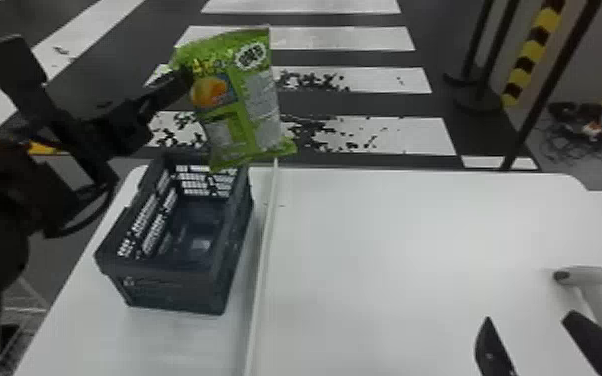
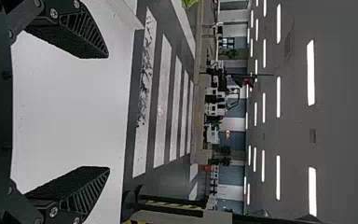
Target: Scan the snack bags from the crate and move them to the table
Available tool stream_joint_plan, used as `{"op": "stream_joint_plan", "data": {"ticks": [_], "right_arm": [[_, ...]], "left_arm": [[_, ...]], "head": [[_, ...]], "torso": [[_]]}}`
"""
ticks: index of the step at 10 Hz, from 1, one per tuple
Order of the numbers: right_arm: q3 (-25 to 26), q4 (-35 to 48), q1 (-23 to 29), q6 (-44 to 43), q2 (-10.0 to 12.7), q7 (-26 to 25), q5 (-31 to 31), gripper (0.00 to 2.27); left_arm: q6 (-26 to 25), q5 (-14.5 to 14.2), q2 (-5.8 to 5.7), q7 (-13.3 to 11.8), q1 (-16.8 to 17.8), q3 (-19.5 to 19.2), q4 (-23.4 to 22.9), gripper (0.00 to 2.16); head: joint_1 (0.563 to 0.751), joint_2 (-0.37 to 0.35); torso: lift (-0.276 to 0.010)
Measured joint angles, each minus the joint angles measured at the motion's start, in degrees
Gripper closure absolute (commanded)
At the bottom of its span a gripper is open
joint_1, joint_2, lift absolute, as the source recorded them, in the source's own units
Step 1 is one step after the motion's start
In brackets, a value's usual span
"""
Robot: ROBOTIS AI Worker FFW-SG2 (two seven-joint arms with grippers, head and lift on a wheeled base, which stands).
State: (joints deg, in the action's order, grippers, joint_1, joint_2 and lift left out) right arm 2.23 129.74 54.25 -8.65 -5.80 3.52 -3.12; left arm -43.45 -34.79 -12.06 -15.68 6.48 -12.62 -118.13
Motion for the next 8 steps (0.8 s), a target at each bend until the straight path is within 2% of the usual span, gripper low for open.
{"op": "stream_joint_plan", "data": {"ticks": [3,7,8], "right_arm": [[0.6,-0.4,-0.3,0.0,0.0,0.0,-0.5,0.14],[1.5,-0.9,-0.7,-0.4,0.0,-0.1,-1.7,0.14],[1.8,-1.0,-0.7,-0.7,0.0,-0.1,-2.0,0.14]], "left_arm": [[-0.9,3.7,3.74,-1.0,3.4,5.3,3.2,1.95],[-1.1,8.7,10.54,-2.4,6.9,11.8,10.3,1.95],[-0.8,9.3,11.67,-2.7,7.1,12.8,12.5,1.95]], "head": [[0.695,-0.061],[0.695,-0.167],[0.695,-0.193]], "torso": [[-0.095],[-0.095],[-0.095]]}}
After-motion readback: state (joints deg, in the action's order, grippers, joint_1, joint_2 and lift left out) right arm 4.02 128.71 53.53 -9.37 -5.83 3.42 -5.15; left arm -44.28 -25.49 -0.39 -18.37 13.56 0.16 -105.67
